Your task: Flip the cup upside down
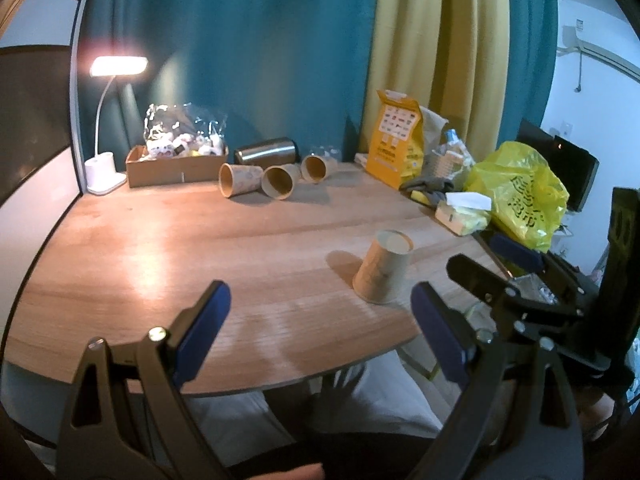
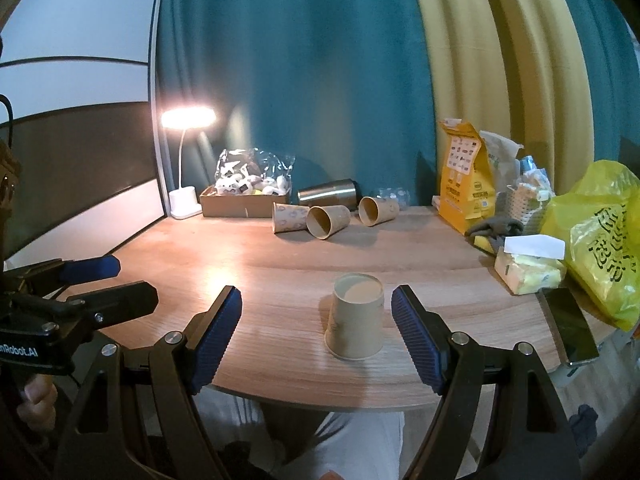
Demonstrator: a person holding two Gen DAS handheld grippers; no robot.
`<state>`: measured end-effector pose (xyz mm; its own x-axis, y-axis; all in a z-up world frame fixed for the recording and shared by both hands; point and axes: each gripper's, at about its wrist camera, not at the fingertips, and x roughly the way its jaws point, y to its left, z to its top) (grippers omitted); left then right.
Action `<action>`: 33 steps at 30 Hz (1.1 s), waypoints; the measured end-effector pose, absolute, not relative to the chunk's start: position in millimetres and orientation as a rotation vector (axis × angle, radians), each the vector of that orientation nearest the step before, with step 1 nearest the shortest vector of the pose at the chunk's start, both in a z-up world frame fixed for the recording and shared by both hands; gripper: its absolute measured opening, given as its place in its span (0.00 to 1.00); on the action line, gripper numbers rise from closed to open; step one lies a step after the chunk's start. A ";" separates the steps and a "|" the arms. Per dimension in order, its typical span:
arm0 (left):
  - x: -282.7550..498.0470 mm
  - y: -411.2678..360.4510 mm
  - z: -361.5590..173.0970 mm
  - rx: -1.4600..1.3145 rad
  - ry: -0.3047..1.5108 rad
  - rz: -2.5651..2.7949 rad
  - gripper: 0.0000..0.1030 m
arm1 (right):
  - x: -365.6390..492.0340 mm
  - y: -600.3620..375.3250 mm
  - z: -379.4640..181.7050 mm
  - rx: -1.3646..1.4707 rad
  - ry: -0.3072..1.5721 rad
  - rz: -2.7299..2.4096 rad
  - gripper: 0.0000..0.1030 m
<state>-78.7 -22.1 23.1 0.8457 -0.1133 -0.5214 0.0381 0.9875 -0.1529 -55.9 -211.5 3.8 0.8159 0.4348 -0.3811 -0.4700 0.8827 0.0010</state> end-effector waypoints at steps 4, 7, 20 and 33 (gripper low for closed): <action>-77.3 -22.8 20.7 -0.142 0.568 -0.083 0.90 | -54.0 -209.2 0.9 -0.092 0.397 0.487 0.78; -76.2 -23.1 19.4 -0.147 0.575 -0.087 0.90 | -53.6 -208.0 -1.2 -0.088 0.406 0.488 0.78; -75.8 -21.9 18.7 -0.149 0.572 -0.070 0.90 | -55.3 -208.8 -2.5 -0.085 0.412 0.494 0.78; -75.7 -20.8 17.0 -0.153 0.572 -0.065 0.90 | -55.8 -208.6 -2.2 -0.083 0.412 0.490 0.78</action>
